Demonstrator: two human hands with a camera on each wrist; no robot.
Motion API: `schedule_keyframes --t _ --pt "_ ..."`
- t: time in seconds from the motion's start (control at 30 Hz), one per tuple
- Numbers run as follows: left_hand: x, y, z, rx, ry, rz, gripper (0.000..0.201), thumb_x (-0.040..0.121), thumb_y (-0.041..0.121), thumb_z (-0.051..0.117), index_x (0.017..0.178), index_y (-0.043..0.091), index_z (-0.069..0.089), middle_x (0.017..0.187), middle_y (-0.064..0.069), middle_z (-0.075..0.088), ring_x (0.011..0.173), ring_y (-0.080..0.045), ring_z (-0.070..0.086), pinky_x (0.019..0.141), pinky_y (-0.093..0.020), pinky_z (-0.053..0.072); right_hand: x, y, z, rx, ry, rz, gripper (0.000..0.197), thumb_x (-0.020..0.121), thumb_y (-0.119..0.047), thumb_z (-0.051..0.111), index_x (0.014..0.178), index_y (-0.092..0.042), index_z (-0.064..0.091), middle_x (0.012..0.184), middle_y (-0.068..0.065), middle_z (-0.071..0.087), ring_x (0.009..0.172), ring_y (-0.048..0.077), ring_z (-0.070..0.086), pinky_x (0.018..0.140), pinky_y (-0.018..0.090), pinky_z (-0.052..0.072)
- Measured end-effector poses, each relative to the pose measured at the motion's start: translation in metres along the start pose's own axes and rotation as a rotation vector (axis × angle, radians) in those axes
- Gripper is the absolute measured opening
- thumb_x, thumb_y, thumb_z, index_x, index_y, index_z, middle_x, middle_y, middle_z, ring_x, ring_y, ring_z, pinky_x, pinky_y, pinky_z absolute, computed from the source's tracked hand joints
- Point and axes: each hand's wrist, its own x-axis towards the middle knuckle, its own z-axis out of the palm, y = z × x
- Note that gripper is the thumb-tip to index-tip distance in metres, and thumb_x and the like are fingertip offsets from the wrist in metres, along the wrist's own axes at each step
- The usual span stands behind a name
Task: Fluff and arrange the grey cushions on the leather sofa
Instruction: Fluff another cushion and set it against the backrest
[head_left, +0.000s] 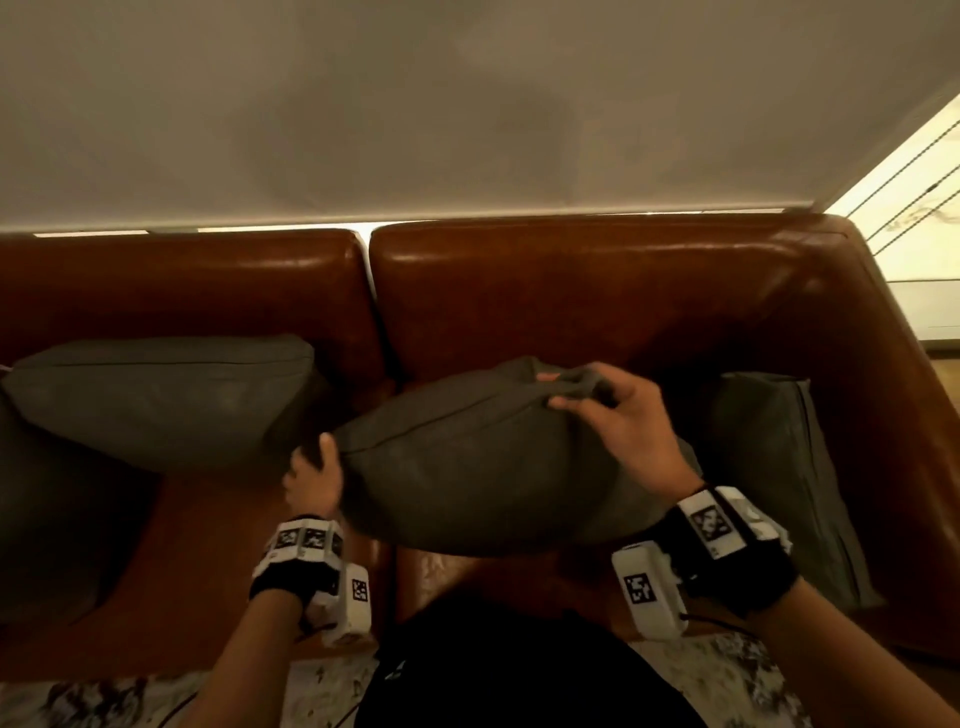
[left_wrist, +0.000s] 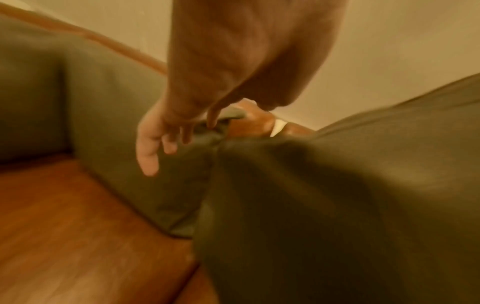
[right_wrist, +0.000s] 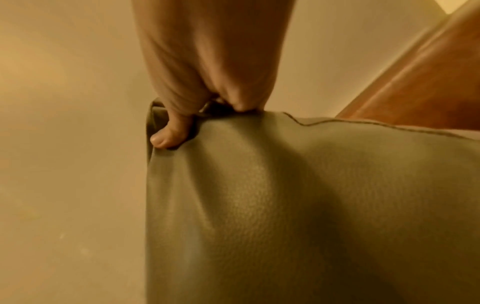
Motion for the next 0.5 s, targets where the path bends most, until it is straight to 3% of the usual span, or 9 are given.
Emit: schedule_keyframes --t 0.07,0.13,0.2,0.27,0.37,0.43,0.5 --pt "0.007 -0.001 -0.012 -0.377 -0.065 -0.108 0.079 0.085 0.067 0.038 0.140 0.010 0.035 0.145 -0.017 0.040 0.130 -0.037 0.041 0.109 -0.050 0.034 0.003 -0.014 -0.018 0.105 -0.009 0.025 0.020 0.078 -0.005 0.067 0.097 0.001 0.068 0.108 0.009 0.072 0.109 0.020 0.065 0.094 0.029 0.051" --pt "0.006 0.009 -0.020 -0.635 -0.110 -0.154 0.072 0.084 0.061 0.049 0.130 0.006 0.047 0.131 -0.013 0.054 0.117 -0.031 0.052 0.104 -0.045 0.041 0.004 -0.015 -0.034 0.054 -0.055 0.024 0.026 0.080 -0.010 0.065 0.105 -0.003 0.068 0.113 0.010 0.069 0.111 0.020 0.064 0.094 0.030 0.051" --pt "0.001 0.023 -0.023 -0.568 -0.163 -0.047 0.056 0.085 0.055 0.053 0.109 0.005 0.060 0.119 -0.014 0.061 0.107 -0.028 0.058 0.101 -0.044 0.044 0.006 -0.001 -0.049 -0.063 -0.013 0.060 0.028 0.084 -0.011 0.064 0.112 -0.008 0.065 0.115 0.004 0.068 0.110 0.016 0.063 0.093 0.028 0.052" --pt "-0.009 0.034 -0.022 -0.485 -0.206 0.050 0.044 0.084 0.051 0.058 0.090 0.008 0.066 0.110 -0.016 0.066 0.105 -0.030 0.062 0.099 -0.044 0.047 0.007 0.025 -0.061 -0.191 0.141 0.121 0.030 0.087 -0.017 0.063 0.117 -0.013 0.062 0.114 0.000 0.066 0.109 0.014 0.062 0.090 0.025 0.052" --pt "-0.031 0.048 -0.005 -0.481 -0.282 0.138 0.034 0.088 0.035 0.059 0.096 0.003 0.066 0.107 -0.019 0.067 0.101 -0.029 0.064 0.090 -0.037 0.050 0.010 0.068 -0.080 -0.378 0.377 0.387 0.047 0.091 -0.027 0.059 0.132 -0.008 0.047 0.128 0.012 0.057 0.119 0.027 0.054 0.096 0.035 0.046" --pt "-0.050 0.062 0.021 -0.468 -0.318 0.240 0.029 0.090 0.031 0.057 0.092 0.003 0.066 0.107 -0.023 0.067 0.100 -0.030 0.064 0.093 -0.041 0.050 0.005 0.084 -0.075 -0.501 0.354 0.506 0.064 0.087 -0.032 0.062 0.140 -0.009 0.035 0.138 0.018 0.046 0.125 0.033 0.047 0.103 0.042 0.041" --pt "-0.070 0.080 0.053 -0.296 -0.322 0.424 0.036 0.088 0.037 0.057 0.086 0.002 0.065 0.098 -0.025 0.068 0.093 -0.027 0.063 0.092 -0.044 0.049 -0.005 0.083 -0.051 -0.508 0.186 0.369 0.067 0.079 -0.035 0.071 0.135 -0.012 0.043 0.130 0.013 0.051 0.120 0.024 0.051 0.103 0.041 0.043"
